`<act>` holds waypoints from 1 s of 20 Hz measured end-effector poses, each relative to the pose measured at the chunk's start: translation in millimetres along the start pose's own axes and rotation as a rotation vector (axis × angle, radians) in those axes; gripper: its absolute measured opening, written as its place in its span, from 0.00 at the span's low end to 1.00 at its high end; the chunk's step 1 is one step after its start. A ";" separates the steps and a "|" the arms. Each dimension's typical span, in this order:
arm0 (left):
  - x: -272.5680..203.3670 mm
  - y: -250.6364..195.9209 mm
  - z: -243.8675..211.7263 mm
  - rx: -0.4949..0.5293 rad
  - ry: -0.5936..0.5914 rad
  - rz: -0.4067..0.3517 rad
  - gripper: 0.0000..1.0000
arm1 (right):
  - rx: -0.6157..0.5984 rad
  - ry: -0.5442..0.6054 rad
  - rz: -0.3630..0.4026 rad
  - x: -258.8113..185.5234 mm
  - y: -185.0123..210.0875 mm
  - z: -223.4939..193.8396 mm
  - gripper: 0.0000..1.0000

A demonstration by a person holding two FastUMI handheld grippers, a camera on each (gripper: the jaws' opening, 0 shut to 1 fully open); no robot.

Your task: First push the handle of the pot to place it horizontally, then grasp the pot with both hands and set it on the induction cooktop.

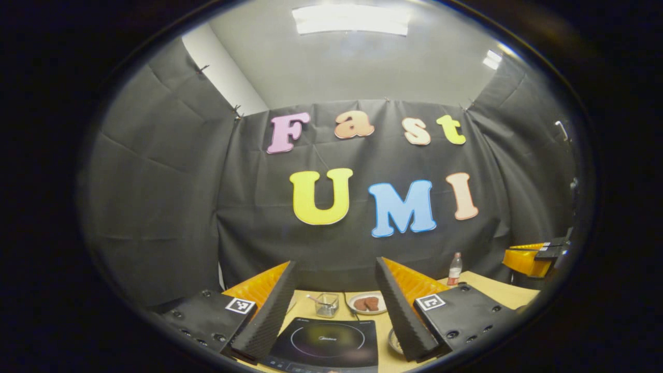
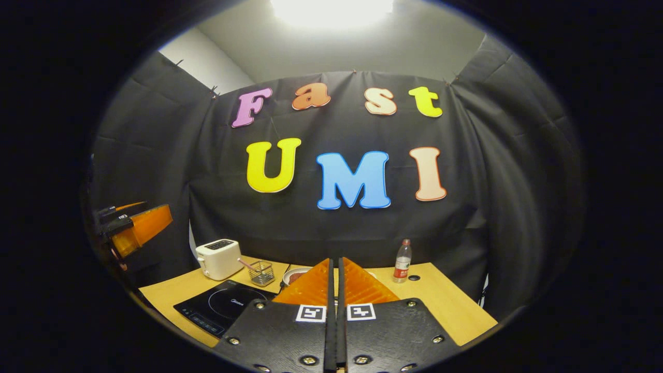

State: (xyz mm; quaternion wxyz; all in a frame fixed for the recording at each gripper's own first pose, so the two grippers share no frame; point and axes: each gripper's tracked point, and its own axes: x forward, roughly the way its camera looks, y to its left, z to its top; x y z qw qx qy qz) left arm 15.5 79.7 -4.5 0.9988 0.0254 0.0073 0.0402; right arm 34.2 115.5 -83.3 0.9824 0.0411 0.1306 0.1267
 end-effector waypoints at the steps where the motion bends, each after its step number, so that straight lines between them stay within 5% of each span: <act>1: -0.9 4.5 -1.6 0.003 0.004 0.008 1.00 | 0.007 0.026 0.022 2.3 7.2 -8.1 0.00; 12: -24.6 79.4 -21.1 0.010 0.035 0.150 1.00 | -0.054 0.308 0.274 13.9 81.1 -105.4 0.01; 20: -40.8 118.7 -35.1 0.021 0.051 0.209 1.00 | -0.074 0.518 0.346 2.3 111.4 -179.9 0.01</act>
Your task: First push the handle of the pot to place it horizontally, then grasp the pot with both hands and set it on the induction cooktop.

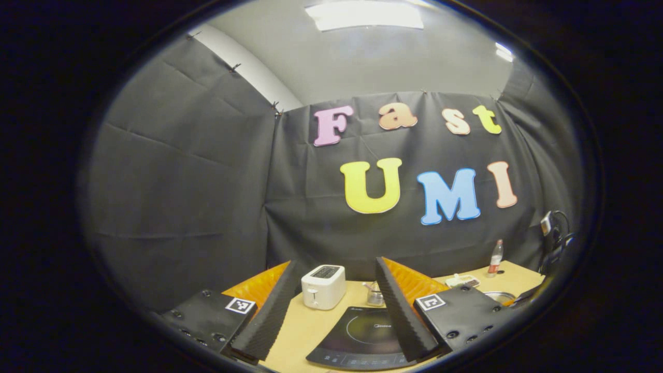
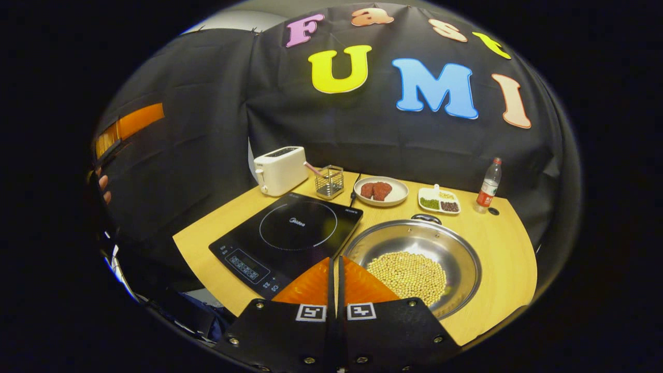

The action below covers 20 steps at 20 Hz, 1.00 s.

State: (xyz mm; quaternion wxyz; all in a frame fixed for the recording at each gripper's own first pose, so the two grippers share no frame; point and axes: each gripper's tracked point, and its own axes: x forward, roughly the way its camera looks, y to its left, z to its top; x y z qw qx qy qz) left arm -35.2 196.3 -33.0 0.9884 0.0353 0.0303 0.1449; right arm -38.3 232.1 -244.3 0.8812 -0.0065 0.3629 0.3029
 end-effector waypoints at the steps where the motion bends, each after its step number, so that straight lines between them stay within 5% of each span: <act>1: -0.2 3.9 -2.6 0.000 0.006 0.004 1.00 | -0.001 0.027 0.005 3.4 2.9 -8.5 0.01; 13: 1.2 9.7 -27.7 -0.033 0.048 -0.010 0.97 | 0.119 0.295 -0.030 26.1 -4.6 -102.8 0.00; 20: 11.1 -8.3 -39.4 -0.051 0.059 -0.072 0.94 | 0.212 0.381 -0.083 26.6 -19.5 -116.9 0.01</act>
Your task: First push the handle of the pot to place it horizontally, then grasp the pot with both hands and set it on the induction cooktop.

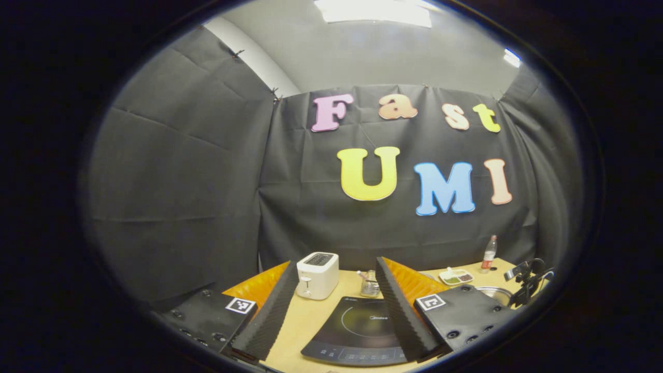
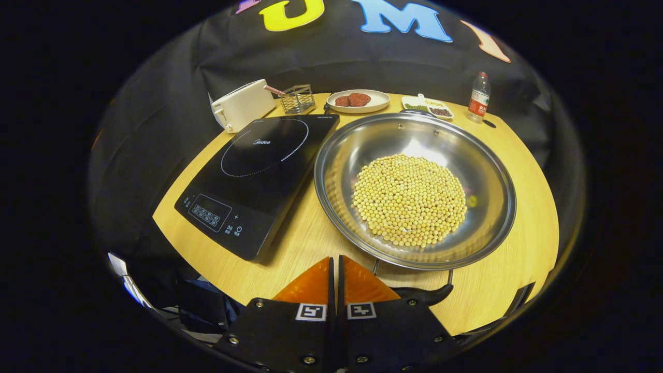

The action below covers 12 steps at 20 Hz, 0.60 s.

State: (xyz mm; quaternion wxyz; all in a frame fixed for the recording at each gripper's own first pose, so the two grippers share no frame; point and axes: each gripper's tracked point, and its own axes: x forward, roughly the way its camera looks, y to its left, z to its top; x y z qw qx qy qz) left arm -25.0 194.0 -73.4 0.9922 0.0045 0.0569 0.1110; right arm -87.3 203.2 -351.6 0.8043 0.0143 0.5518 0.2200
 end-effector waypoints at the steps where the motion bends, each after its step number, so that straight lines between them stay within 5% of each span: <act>1: 2.3 -3.6 -2.3 0.002 0.007 -0.014 0.97 | 0.005 0.002 -0.012 -1.2 -3.9 -0.9 0.00; 12: 34.4 -100.5 0.5 0.014 0.033 -0.135 1.00 | 0.026 0.024 -0.108 -10.1 -80.4 -13.9 0.01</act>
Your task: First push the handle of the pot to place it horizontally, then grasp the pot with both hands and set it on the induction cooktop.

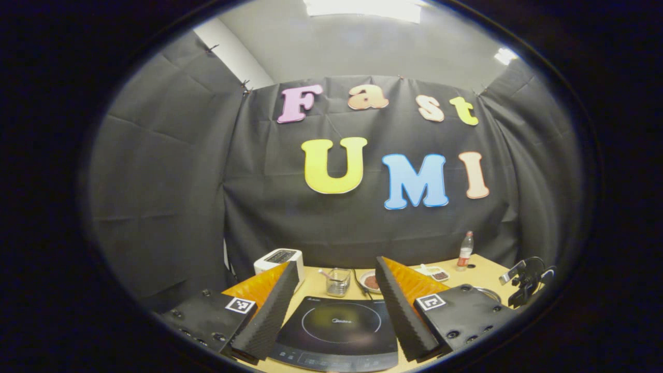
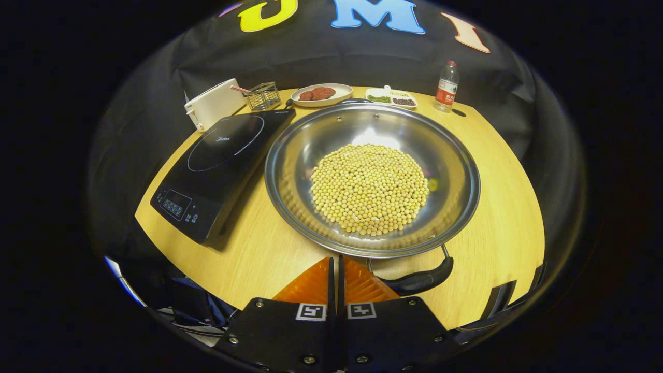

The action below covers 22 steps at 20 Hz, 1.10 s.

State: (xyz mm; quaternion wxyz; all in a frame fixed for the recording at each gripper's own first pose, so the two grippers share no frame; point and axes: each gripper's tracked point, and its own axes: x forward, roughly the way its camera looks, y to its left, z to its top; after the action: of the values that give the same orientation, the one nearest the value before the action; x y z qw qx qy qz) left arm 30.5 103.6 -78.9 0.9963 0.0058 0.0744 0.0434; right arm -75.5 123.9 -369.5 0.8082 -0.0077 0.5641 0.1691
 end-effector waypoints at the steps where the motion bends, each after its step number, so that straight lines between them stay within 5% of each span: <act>1: 4.2 -9.8 3.8 0.002 -0.006 -0.007 1.00 | 0.004 0.000 -0.002 -0.5 -6.6 1.0 0.00; 22: 32.9 -150.4 24.2 0.041 -0.036 -0.095 1.00 | 0.019 -0.042 -0.087 -9.6 -134.6 19.0 0.00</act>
State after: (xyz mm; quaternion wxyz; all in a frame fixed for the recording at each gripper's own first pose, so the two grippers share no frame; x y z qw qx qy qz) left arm 79.3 -43.5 -62.6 0.9981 0.0236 0.0573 -0.0058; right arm -23.2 -1.7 -377.8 0.8266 -0.0212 0.5475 0.1285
